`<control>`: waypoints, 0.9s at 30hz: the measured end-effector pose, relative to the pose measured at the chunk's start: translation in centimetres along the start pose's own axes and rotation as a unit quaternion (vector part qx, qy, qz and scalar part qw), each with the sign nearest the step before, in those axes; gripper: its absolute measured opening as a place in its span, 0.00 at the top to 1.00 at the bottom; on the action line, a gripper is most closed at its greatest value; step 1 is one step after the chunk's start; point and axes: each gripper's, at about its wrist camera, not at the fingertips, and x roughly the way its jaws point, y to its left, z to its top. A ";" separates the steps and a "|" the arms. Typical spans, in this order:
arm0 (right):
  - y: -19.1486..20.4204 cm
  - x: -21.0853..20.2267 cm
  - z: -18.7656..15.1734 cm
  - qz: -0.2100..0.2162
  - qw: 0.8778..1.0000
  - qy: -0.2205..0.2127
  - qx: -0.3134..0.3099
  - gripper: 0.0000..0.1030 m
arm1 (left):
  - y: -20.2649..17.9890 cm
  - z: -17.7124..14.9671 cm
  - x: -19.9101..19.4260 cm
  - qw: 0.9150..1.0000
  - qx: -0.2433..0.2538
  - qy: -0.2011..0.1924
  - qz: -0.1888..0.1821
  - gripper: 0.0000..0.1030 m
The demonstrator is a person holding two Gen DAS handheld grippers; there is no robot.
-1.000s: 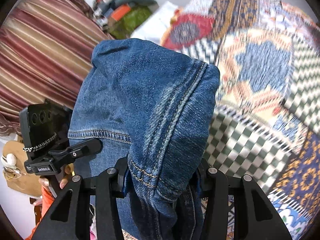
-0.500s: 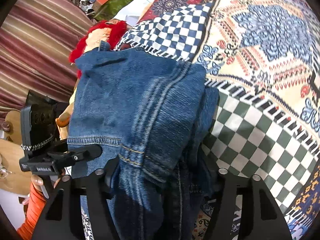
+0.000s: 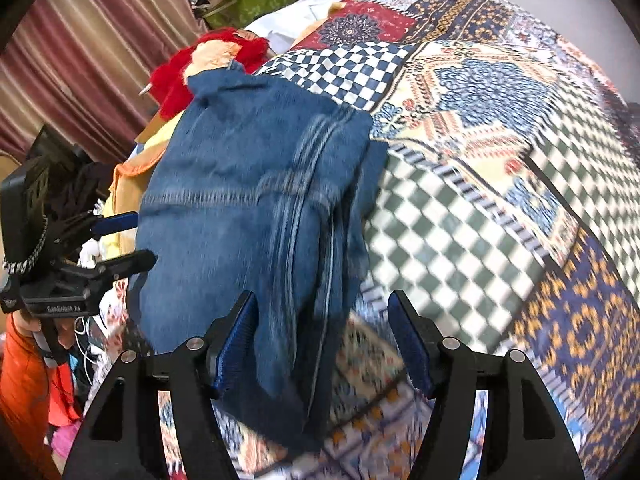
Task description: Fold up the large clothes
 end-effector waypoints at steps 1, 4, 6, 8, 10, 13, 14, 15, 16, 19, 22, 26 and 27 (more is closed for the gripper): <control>-0.1 -0.6 -0.8 -0.002 1.000 -0.002 0.003 0.37 | 0.2 -0.6 -0.5 1.000 0.009 -0.002 0.004 0.23; 0.2 -1.8 -2.8 -0.005 1.000 0.003 0.000 0.37 | -1.8 -2.1 -0.9 1.000 0.015 -0.003 0.019 0.22; 0.7 -2.7 -4.3 -0.020 1.000 0.003 -0.015 0.37 | -2.5 -3.0 -1.5 1.000 0.006 -0.004 0.020 0.22; 1.7 -3.6 -5.2 -0.032 0.999 -0.006 -0.029 0.37 | -2.9 -3.9 -2.9 1.000 -0.002 -0.011 0.021 0.22; 2.5 -5.4 -5.8 -0.031 0.999 -0.027 -0.033 0.37 | -3.4 -3.9 -4.7 0.999 -0.010 -0.032 0.026 0.22; 3.8 -9.2 -5.8 -0.017 0.996 -0.080 -0.031 0.37 | -3.9 -3.7 -8.5 0.996 -0.014 -0.077 0.038 0.22; 4.4 -10.8 -5.9 -0.013 0.994 -0.101 -0.032 0.37 | -4.2 -3.6 -10.2 0.994 -0.015 -0.099 0.039 0.22; 5.1 -12.4 -5.8 -0.012 0.991 -0.125 -0.035 0.37 | -4.4 -3.6 -11.5 0.992 -0.016 -0.116 0.037 0.22; 5.9 -13.9 -5.5 -0.011 0.988 -0.148 -0.038 0.37 | -4.8 -3.5 -13.4 0.989 -0.017 -0.140 0.035 0.22; 8.1 -18.9 -6.0 -0.008 0.974 -0.221 -0.055 0.37 | -6.3 -3.6 -18.8 0.976 -0.012 -0.212 0.039 0.22; 10.1 -23.9 -7.6 -0.006 0.952 -0.298 -0.070 0.37 | -7.9 -4.5 -24.0 0.955 -0.005 -0.291 0.050 0.22; 13.0 -28.8 -10.1 -0.007 0.923 -0.375 -0.084 0.37 | -10.0 -6.5 -29.7 0.922 -0.003 -0.382 0.060 0.22; 13.8 -29.8 -11.0 -0.008 0.916 -0.392 -0.087 0.37 | -10.4 -7.0 -30.8 0.915 -0.004 -0.398 0.063 0.22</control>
